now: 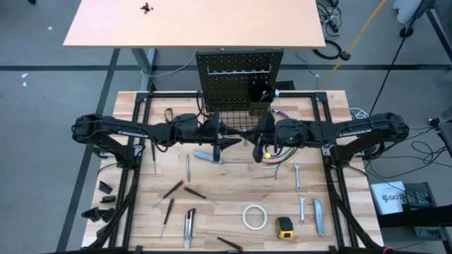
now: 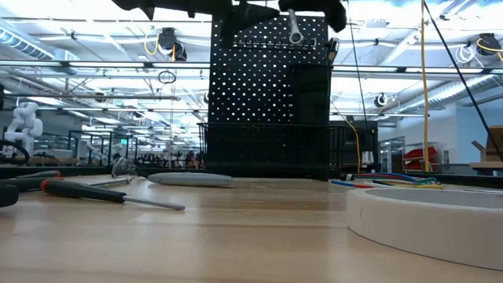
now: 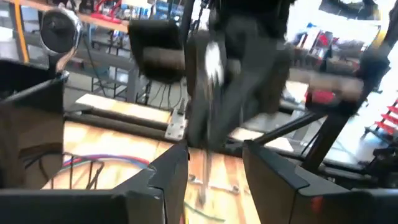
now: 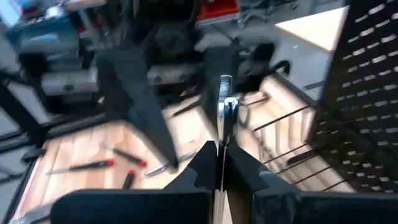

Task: Hang tools onto peg board
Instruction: Put the wrench into the black bin on the pegboard

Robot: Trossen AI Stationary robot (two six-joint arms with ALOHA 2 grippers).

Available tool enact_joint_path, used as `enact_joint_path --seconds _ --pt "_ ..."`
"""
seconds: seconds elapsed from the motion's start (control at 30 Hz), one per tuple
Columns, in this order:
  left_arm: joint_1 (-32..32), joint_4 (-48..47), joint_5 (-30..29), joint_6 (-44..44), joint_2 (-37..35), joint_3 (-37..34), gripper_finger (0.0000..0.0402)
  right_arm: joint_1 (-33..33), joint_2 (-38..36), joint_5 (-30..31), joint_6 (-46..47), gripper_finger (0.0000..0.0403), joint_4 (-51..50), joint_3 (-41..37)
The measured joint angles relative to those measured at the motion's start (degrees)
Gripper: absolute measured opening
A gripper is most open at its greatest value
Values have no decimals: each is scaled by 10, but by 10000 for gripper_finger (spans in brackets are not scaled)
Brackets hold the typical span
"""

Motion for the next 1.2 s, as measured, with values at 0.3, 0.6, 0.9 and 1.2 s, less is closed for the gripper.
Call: enact_joint_path --seconds 0.3,0.6,0.9,1.2 --pt "29 -98 -1 29 -57 0 157 -13 -49 186 15 8 -58 0" --pt "51 -217 -4 60 -112 0 157 -39 -46 358 15 8 13 0" --pt "51 -314 -4 106 -163 -7 157 -73 14 413 1 8 113 0" --pt "51 -370 -3 110 -182 -11 158 -105 83 424 -60 8 223 0"
